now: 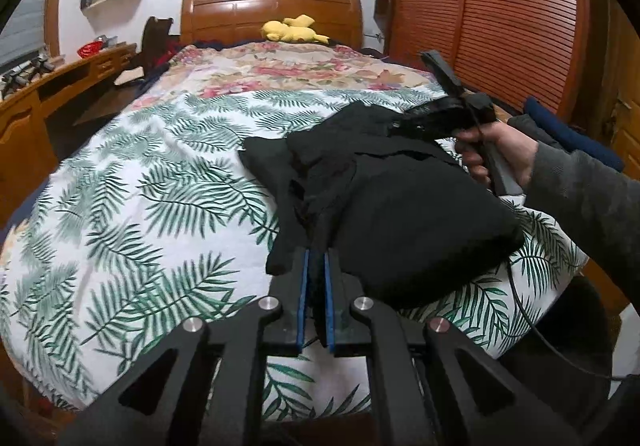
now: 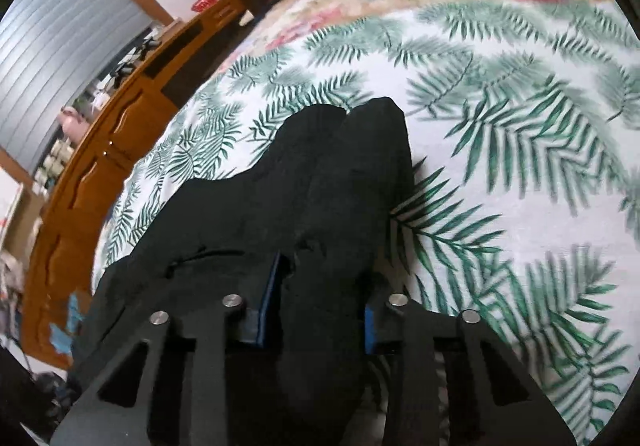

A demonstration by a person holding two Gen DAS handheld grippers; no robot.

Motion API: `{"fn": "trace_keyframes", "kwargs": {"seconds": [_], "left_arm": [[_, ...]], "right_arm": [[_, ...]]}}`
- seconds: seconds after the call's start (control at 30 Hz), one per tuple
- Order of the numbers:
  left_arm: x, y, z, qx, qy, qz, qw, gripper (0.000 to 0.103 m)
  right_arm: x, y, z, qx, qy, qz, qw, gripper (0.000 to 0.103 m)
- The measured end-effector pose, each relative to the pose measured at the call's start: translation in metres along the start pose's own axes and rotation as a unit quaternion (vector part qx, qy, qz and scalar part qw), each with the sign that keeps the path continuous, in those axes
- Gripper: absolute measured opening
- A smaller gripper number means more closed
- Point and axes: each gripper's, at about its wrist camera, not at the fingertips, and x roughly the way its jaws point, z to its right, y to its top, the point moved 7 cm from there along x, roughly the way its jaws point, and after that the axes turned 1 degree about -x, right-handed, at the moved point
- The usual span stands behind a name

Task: Fold large clothes
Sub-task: 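Grasp the folded coat with the right tool while the left tool opens and releases it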

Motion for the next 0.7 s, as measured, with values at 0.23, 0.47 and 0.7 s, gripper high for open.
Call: {"fn": "trace_keyframes", "kwargs": {"seconds": [0.23,0.47,0.7], "left_arm": [[-0.021,-0.005,-0.001,-0.023,-0.001,0.014,0.9996,0.031],[0.007,-0.014,-0.003,-0.025,0.008,-0.024,0.9994,0.035],[0.034,-0.024,-0.007,-0.034,0.017,-0.063,0.9973,0.036]], "right_arm": [[-0.044,-0.031,0.016,-0.020,-0.048,0.019,0.998,0.029],[-0.063,-0.052,0.025,-0.028,-0.071,0.033,0.997,0.029],[-0.053,-0.052,0.032,-0.026,-0.073,0.026,0.997,0.030]]}}
